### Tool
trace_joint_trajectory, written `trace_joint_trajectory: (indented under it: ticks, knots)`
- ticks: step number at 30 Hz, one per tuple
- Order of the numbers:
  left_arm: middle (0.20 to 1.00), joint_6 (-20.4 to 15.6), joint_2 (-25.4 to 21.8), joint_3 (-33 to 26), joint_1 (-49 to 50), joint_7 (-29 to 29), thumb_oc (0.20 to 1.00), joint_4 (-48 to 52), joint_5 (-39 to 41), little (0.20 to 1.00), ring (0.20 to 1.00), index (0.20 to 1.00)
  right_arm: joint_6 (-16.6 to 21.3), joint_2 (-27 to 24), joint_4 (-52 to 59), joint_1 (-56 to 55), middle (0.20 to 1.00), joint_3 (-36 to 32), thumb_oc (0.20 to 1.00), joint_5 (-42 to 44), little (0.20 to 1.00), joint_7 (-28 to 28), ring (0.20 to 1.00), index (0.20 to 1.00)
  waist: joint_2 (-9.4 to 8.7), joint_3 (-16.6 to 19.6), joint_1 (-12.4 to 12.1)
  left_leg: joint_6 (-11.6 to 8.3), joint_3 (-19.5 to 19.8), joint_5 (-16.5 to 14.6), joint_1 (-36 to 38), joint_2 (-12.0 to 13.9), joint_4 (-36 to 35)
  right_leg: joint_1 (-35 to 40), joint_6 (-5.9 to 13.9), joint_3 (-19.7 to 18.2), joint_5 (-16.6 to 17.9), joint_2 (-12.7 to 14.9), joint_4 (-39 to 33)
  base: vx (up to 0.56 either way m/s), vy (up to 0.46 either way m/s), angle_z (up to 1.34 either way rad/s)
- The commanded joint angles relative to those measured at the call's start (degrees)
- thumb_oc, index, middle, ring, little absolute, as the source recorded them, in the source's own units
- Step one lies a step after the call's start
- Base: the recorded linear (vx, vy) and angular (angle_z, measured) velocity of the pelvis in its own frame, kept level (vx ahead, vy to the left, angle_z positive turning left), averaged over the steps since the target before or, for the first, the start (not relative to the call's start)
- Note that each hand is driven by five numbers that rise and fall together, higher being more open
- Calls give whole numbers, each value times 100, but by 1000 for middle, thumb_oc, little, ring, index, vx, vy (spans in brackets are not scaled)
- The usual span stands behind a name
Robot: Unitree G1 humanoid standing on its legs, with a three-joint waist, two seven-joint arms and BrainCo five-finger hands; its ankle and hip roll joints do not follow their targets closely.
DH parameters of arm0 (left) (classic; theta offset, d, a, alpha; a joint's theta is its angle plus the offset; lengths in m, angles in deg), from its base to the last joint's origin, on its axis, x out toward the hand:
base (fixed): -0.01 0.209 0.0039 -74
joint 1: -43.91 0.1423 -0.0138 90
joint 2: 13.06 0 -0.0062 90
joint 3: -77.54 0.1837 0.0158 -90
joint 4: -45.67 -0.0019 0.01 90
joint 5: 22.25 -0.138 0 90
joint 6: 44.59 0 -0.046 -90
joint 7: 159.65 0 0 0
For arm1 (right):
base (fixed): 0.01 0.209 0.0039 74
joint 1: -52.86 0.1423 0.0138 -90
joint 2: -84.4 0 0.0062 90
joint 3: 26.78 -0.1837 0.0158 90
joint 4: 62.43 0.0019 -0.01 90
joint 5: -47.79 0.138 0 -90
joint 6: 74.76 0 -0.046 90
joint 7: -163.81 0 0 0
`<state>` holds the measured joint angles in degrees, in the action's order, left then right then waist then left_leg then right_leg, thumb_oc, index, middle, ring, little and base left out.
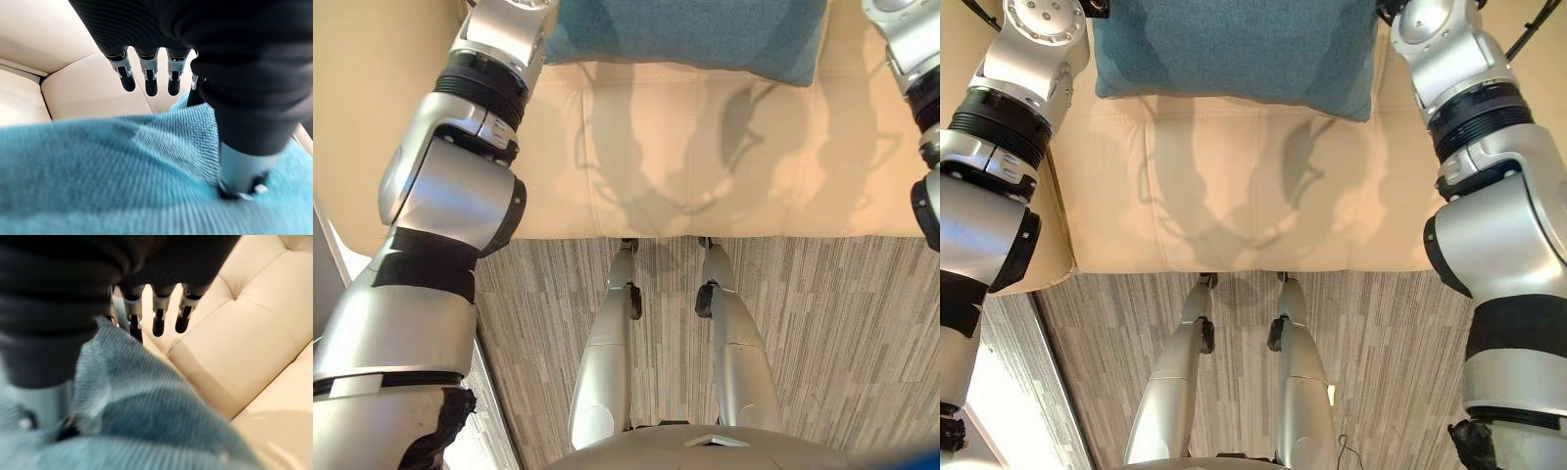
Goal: Pick up all the scattered cushions and arrange them neatly on the sofa.
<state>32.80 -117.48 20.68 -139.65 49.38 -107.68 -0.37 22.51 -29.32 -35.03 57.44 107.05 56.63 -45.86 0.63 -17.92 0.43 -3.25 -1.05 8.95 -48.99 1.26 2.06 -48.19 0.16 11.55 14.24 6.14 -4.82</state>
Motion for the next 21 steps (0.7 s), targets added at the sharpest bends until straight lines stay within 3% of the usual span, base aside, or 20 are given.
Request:
trace_joint_trajectory:
  ticks: [1, 2, 5, 7, 8, 9, 11, 12, 15, 18, 19, 21]
  knots:
    - [1000, -435, 138, 251, 296, -149, 1000, -17, 66, 1000, 1000, 1000, 191, 330, -297, -341, 1000, 91, 1000, 80, 1000, 71, 1000, 1000, -205, 926, -99, -422, 105, 89, 456, -42, -706, 330, 1213, -44, -299, 183, -18, 0, 0, 0]
    - [1000, -435, 138, 251, 297, -149, 1000, -17, 66, 1000, 1000, 1000, 191, 330, -297, -341, 1000, 91, 1000, 80, 1000, 71, 1000, 1000, -205, 926, -99, -422, 105, 89, 456, -42, -706, 331, 1213, -44, -299, 183, -18, 0, 0, 0]
    - [1000, -565, -627, -305, 1245, -135, 1000, 642, 209, 1000, 1000, 1000, 219, -548, 192, -1176, 1000, -351, 1000, 81, 1000, 36, 1000, 1000, -223, 937, -111, -441, 113, 43, 673, -22, -706, 555, 1204, 12, -345, 192, -18, 4, -11, 0]
    - [1000, -667, -1040, -863, 2094, -224, 1000, 1099, 437, 1000, 1000, 1000, 268, -913, 791, -2041, 1000, -1036, 1000, 123, 1000, 3, 1000, 1000, -252, 911, -116, -419, 116, -42, 907, -45, -706, 775, 1203, 25, -364, 201, -18, 10, -3, -3]
    - [1000, -772, -1443, -1435, 3076, -311, 1000, 1801, 369, 1000, 1000, 1000, 387, -1200, 1532, -3058, 1000, -1798, 1000, 79, 1000, 84, 1000, 1000, -276, 936, -106, -402, 119, -120, 1117, -29, -706, 976, 1186, 48, -398, 208, -18, 50, -33, -6]
    - [1000, -815, -1475, -1879, 3898, -369, 1000, 2392, 294, 1000, 1000, 1000, 476, -1203, 2005, -3900, 1000, -2414, 1000, 46, 1000, 140, 1000, 1000, -294, 970, -93, -391, 97, -189, 1335, -19, -706, 1209, 1165, 81, -443, 220, -18, 53, -36, -4]
    - [1000, -839, -1294, -2462, 4968, -453, 1000, 3235, 224, 1000, 1000, 1000, 541, -1041, 2676, -5023, 1000, -3141, 1000, -91, 1000, 198, 1000, 1000, -311, 997, -94, -381, 81, -272, 1617, -19, -706, 1523, 1140, 109, -514, 221, -18, 64, -28, 5]
    - [1000, -837, -924, -2903, 5956, -545, 1000, 3841, 108, 1000, 1000, 1000, 588, -727, 3082, -5891, 1000, -3650, 1000, -259, 1000, 322, 1000, 1000, -326, 1028, -96, -353, 71, -375, 1907, -17, -706, 1837, 1112, 121, -595, 230, -18, 92, -22, 4]
    - [1000, -728, -370, -3278, 7573, -1146, 1000, 4696, -32, 1000, 1000, 1000, 579, -141, 3741, -7499, 1000, -4229, 1000, -685, 1000, 752, 1000, 1000, -328, 1102, -100, -305, 17, -515, 2539, 1, -706, 2502, 1079, 185, -735, 263, -18, 109, -30, -2]
    - [1000, -542, 85, -3422, 8531, -1519, 1000, 4711, -27, 1000, 1000, 1000, 493, 336, 3812, -8380, 1000, -4419, 1000, -960, 1000, 1009, 1000, 1000, -314, 1125, -114, -255, -34, -580, 3015, -7, -706, 3025, 1053, 239, -858, 255, -18, 85, -30, 7]
    - [1000, -333, 278, -3387, 9197, -1753, 1000, 4434, -312, 1000, 1000, 1000, 416, 708, 3546, -8774, 1000, -4404, 1000, -1052, 1000, 1243, 1000, 1000, -283, 1129, -161, -181, -67, -643, 3466, 12, -706, 3457, 1027, 302, -957, 243, -18, 72, -42, 10]
    - [1000, -175, 405, -3339, 9495, -1915, 1000, 4044, -458, 1000, 1000, 1000, 380, 871, 3326, -8961, 1000, -4271, 1000, -1174, 1000, 1396, 1000, 1000, -264, 1148, -193, -133, -104, -685, 3739, 19, -706, 3738, 1006, 306, -1038, 201, -18, 39, -41, 4]
